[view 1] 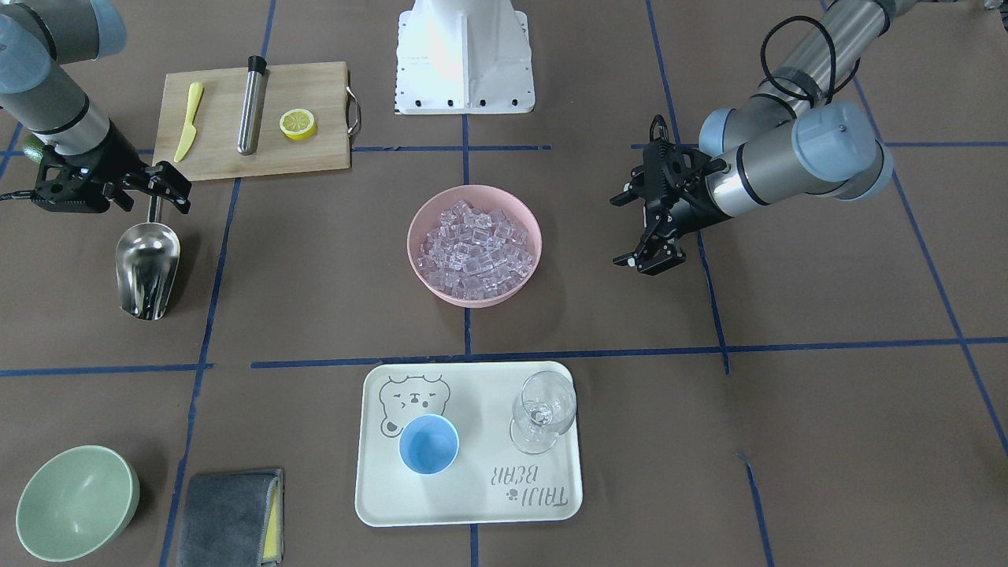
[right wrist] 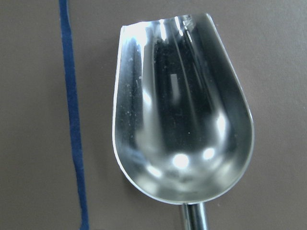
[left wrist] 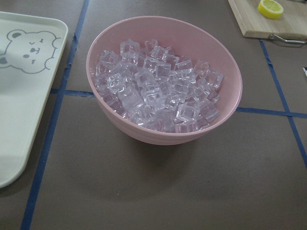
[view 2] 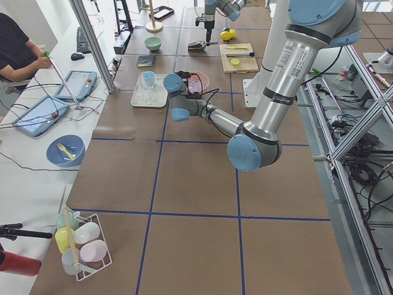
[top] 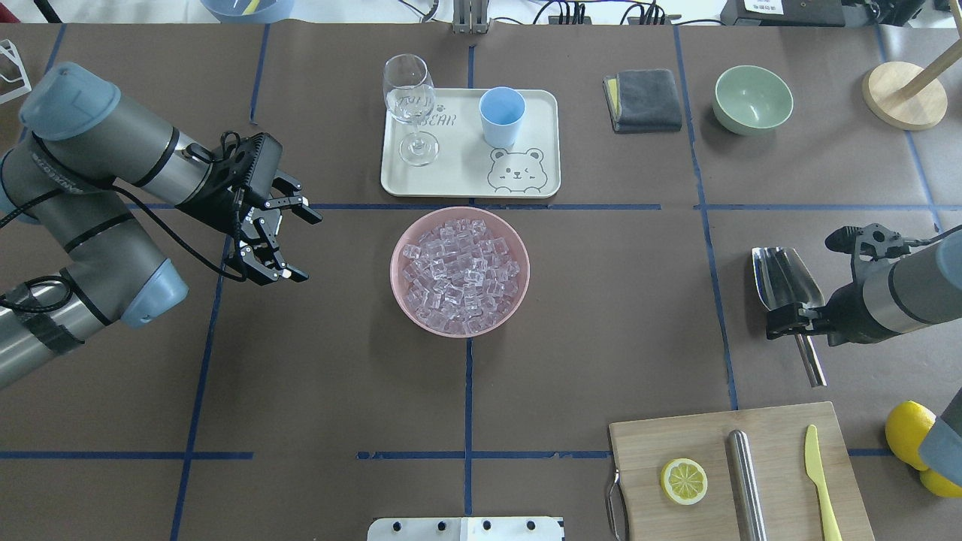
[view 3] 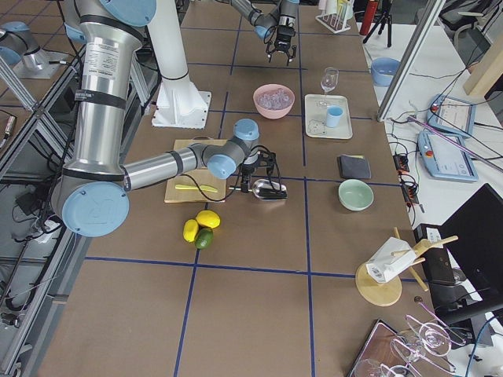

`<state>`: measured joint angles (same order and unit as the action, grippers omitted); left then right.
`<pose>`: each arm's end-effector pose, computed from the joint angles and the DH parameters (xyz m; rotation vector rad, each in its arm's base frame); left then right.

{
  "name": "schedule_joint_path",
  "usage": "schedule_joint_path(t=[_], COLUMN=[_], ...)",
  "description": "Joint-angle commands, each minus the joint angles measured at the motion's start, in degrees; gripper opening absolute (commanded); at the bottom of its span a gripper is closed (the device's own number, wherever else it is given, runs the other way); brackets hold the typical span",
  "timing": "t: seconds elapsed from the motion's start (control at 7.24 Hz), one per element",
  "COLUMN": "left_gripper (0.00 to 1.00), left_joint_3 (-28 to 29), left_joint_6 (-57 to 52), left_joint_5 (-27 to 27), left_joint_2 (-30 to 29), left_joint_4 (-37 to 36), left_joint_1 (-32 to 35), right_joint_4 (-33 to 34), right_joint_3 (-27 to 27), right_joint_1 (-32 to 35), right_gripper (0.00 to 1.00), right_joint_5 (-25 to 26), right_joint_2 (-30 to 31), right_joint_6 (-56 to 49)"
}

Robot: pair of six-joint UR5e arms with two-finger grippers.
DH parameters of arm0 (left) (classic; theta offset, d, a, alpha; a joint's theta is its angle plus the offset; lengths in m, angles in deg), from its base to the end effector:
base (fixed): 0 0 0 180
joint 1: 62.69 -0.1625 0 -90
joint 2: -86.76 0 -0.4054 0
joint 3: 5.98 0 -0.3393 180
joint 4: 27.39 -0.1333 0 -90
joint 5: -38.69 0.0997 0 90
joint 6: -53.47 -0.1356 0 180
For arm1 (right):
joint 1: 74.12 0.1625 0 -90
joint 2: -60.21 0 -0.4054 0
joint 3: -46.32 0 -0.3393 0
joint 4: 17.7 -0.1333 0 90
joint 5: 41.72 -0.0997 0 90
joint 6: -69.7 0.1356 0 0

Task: Put ice in cup with scoop
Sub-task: 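Grasp the metal scoop handle with the right gripper while the left hovers by the bowl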

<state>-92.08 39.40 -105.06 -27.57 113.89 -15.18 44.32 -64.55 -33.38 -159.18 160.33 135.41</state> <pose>0.3825 -0.4530 0.3440 1.0025 1.1634 1.3855 -0.2684 -0.3246 0.5298 -0.0322 -0.8060 0.1094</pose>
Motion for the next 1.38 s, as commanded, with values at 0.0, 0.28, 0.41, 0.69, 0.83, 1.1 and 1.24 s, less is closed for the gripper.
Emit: schedule_joint_path(t=[0.0, 0.28, 0.41, 0.69, 0.83, 1.1, 1.24], left_gripper=[1.0, 1.0, 1.0, 1.0, 1.0, 1.0, 1.0], left_joint_3=[0.8, 1.2, 1.8, 2.0, 2.0, 2.2, 2.2], left_joint_6=[-1.0, -1.0, -1.0, -1.1, -1.1, -1.0, -1.0], left_joint_5=[0.0, 0.0, 0.0, 0.0, 0.0, 0.0, 0.0], left_joint_2=[-0.3, -0.3, -0.3, -0.3, -0.3, -0.4, -0.4], left_joint_4=[0.2, 0.2, 0.3, 0.3, 0.3, 0.2, 0.3], left_joint_1=[-0.2, -0.2, -0.2, -0.3, -0.3, -0.4, -0.4], right_joint_4=[0.4, 0.4, 0.4, 0.3, 0.4, 0.0, -0.1], right_joint_3=[0.2, 0.2, 0.3, 0.5, 0.5, 0.2, -0.3], right_joint_1=[-2.0, -2.5, -2.5, -2.4, -2.4, -2.2, -2.1], right_gripper=[0.95, 0.79, 0.69, 0.5, 0.33, 0.0, 0.0], right_joint_5=[1.5, 1.2, 1.0, 0.7, 0.7, 0.7, 0.5], right_joint_2=[0.9, 1.2, 1.2, 1.2, 1.3, 2.3, 2.1], right_joint_6=[0.0, -1.1, -1.4, -1.4, -1.4, -1.5, -1.5])
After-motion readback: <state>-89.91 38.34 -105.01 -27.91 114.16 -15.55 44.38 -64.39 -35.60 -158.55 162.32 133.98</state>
